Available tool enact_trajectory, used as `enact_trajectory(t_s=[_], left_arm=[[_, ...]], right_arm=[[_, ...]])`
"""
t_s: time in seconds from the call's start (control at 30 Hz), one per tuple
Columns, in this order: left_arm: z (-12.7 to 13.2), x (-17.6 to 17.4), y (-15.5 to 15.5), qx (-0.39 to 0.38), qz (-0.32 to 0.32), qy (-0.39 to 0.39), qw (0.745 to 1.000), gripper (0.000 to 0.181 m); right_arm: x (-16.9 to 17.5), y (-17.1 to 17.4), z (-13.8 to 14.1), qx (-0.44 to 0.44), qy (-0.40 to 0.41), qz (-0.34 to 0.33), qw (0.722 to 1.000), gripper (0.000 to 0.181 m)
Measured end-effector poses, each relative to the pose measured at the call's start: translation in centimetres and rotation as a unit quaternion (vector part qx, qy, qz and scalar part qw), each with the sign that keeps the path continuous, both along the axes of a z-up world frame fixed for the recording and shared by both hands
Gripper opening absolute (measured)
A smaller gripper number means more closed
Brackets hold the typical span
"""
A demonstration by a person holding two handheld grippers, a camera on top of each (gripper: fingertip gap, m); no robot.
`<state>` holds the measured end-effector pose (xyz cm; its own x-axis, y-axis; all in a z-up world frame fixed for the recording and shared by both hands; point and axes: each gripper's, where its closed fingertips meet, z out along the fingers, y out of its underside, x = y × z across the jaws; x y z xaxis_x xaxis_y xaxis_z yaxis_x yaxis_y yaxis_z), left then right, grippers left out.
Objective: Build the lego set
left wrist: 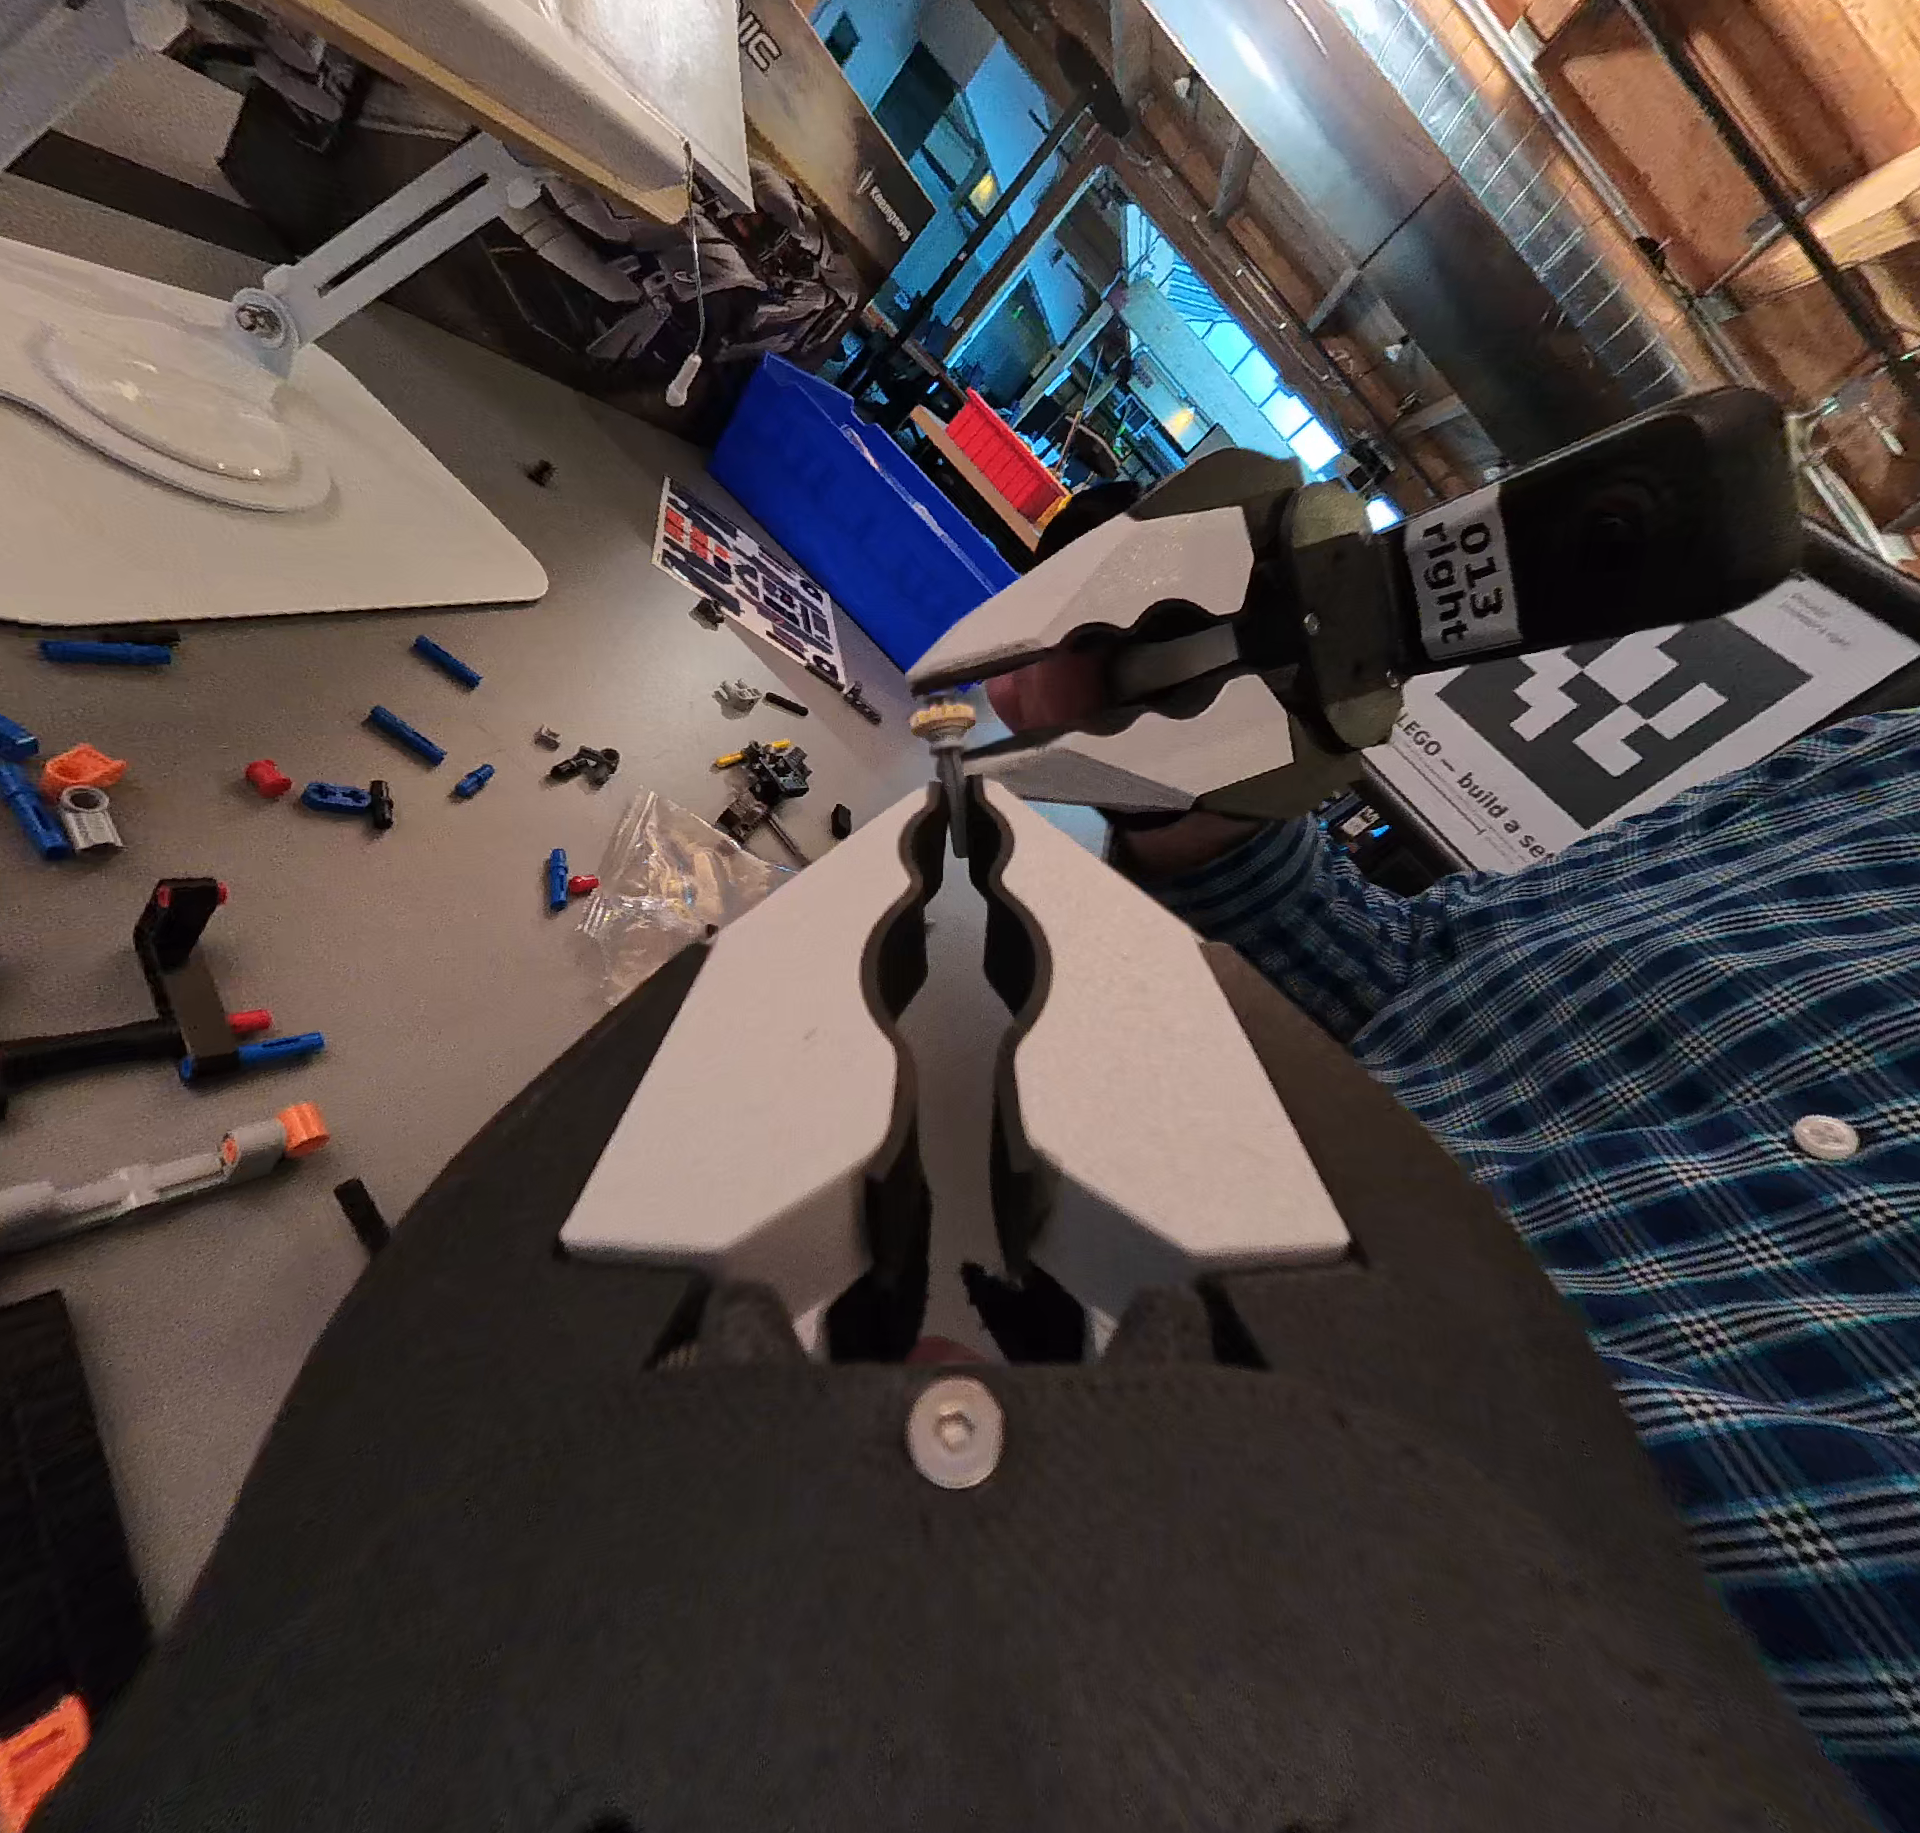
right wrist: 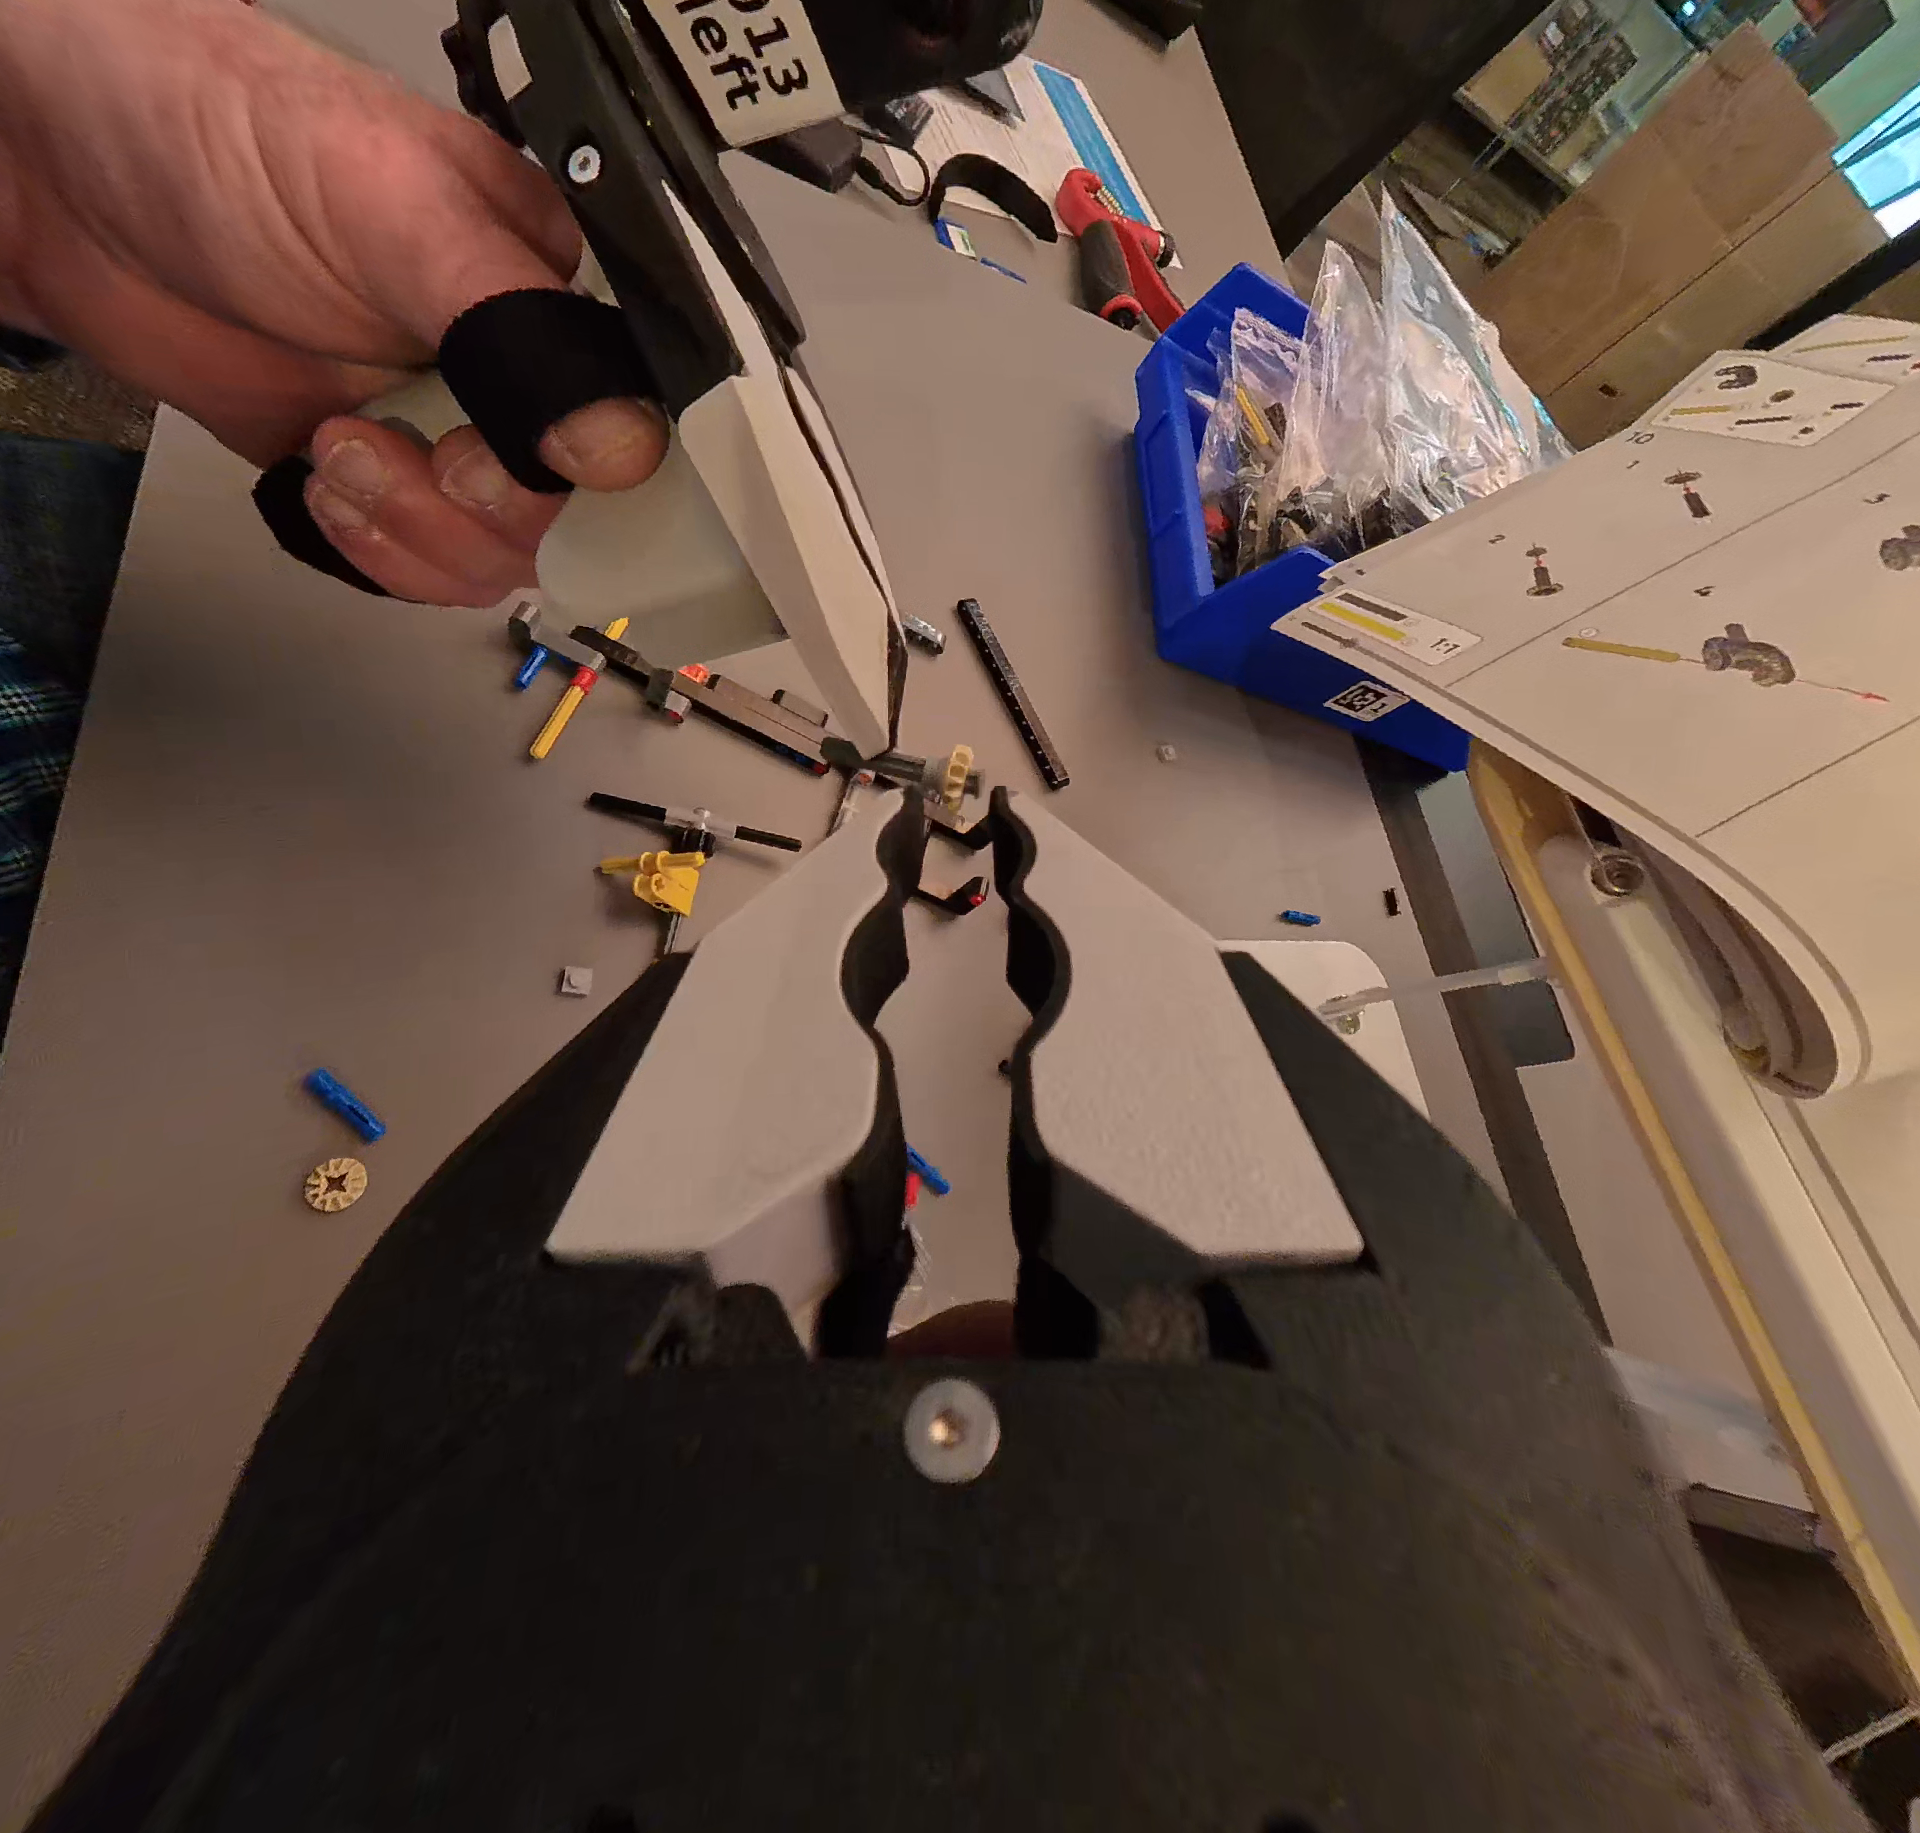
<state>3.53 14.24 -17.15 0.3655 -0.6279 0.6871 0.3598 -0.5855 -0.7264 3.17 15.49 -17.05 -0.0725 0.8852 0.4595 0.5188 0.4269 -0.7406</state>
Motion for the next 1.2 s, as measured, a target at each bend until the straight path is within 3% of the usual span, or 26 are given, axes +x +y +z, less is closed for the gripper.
enact_trajectory(t_s=[0.33,0.57,0.77,0.87,1.2], left_arm=[[-0.5,-0.1,0.2,0.007,0.008,0.040,0.999,0.000],[-0.9,0.0,0.2,0.017,0.005,0.080,0.997,0.001],[-1.0,0.8,-0.2,0.034,-0.008,0.108,0.993,0.001],[-1.1,1.0,-0.2,0.035,-0.011,0.113,0.993,0.001],[-0.8,0.8,-0.1,0.032,-0.006,0.086,0.996,0.001]], right_arm=[[1.2,0.8,0.6,-0.046,0.014,-0.015,0.999,0.024],[0.6,0.0,0.5,-0.077,0.016,0.005,0.997,0.023],[0.3,-0.4,-0.5,-0.111,0.005,0.015,0.994,0.019],[0.2,-0.6,-0.4,-0.110,0.010,0.020,0.994,0.009],[0.2,-0.4,-0.1,-0.111,0.024,0.007,0.993,0.008]])
